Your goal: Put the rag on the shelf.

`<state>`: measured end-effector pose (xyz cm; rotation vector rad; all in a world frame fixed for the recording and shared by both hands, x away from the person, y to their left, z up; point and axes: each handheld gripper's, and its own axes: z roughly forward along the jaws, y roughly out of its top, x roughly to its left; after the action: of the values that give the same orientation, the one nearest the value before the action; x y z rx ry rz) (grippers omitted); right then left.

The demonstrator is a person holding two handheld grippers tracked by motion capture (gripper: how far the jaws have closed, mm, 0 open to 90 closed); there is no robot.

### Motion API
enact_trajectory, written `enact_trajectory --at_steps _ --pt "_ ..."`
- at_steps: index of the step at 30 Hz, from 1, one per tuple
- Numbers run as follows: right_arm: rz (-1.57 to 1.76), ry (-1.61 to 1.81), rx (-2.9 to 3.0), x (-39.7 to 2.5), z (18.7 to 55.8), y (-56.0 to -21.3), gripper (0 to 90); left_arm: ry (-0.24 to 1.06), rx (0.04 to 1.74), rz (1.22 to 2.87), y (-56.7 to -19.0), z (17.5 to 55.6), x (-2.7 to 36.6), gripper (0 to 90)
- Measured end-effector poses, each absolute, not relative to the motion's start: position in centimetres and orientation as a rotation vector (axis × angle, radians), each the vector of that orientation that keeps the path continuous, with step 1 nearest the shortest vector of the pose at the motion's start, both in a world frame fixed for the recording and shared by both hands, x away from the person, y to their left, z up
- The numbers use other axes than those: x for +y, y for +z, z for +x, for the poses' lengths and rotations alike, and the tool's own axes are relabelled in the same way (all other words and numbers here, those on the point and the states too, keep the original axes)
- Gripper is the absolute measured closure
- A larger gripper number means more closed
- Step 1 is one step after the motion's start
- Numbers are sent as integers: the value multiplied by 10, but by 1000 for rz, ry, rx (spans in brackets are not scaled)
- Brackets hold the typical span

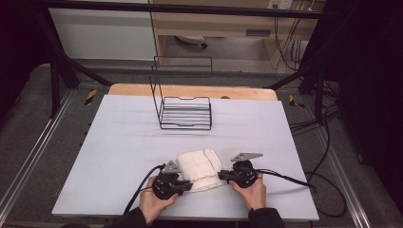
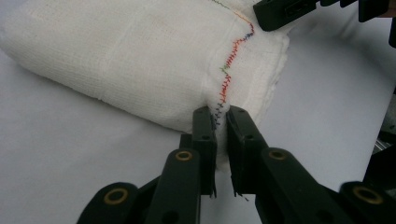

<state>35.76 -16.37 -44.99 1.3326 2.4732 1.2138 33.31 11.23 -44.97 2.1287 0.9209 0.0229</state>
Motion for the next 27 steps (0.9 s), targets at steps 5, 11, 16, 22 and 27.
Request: enact_trajectory --at_steps 5,11,16,22,27 --pt "1390 1290 2465 -162 350 -448 836 20 890 2184 -443 335 121 845" --pt "1335 1263 2496 -142 341 -448 825 45 872 2236 -435 334 141 846" --pt "1327 1268 2506 -137 338 -451 792 51 857 2235 -438 334 147 839" --pt "1228 1261 2488 -141 340 -447 616 107 859 2192 -431 335 152 711" --pt "1148 1261 2456 -148 345 -439 441 163 896 2164 -421 352 160 473"
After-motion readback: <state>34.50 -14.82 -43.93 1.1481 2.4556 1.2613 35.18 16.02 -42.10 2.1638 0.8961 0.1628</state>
